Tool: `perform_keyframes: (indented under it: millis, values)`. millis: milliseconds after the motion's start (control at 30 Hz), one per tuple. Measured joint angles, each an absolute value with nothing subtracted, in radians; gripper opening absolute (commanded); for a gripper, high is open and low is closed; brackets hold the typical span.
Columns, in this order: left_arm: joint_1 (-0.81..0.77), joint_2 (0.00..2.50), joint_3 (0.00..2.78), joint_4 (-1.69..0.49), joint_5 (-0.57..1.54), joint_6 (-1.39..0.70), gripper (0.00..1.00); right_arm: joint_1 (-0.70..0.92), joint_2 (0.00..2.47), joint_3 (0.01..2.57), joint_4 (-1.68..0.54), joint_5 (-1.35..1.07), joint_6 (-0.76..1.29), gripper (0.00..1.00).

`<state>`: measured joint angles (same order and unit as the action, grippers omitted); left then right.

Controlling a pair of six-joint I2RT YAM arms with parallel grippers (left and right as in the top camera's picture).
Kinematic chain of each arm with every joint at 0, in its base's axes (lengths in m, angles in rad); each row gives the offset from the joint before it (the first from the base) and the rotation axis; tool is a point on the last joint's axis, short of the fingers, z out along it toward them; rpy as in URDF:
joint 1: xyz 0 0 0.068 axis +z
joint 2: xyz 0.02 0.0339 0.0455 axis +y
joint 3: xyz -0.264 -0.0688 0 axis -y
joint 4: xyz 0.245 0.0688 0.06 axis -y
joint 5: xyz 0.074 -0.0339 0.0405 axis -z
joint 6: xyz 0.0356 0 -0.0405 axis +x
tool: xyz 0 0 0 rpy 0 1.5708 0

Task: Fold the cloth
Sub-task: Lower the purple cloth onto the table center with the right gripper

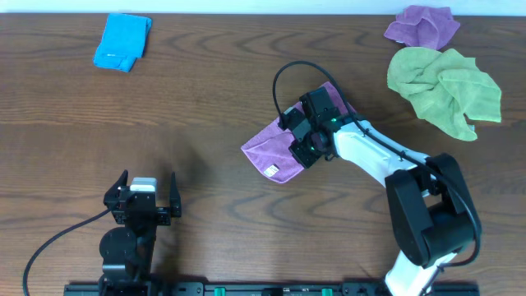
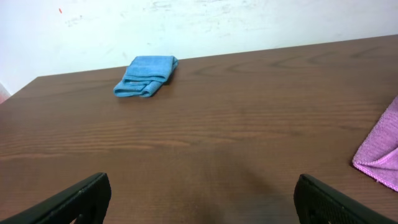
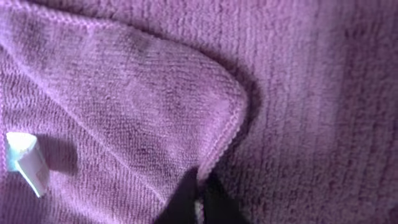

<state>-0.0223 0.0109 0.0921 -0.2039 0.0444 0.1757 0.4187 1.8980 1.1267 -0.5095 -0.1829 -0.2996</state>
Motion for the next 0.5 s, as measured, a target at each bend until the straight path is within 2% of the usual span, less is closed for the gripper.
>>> perform_keyframes:
  millis: [167,333,500]
  values:
    - [-0.022,0.011,0.092,-0.204,0.044,0.176,0.95,0.419,1.898,1.147,-0.519,-0.183,-0.292,0.01]
    - [-0.022,0.011,0.092,-0.204,0.044,0.176,0.95,0.428,1.903,1.283,-0.540,-0.183,-0.280,0.01]
    - [-0.022,0.011,0.092,-0.204,0.044,0.176,0.95,0.461,1.903,1.393,-0.453,-0.183,-0.276,0.01]
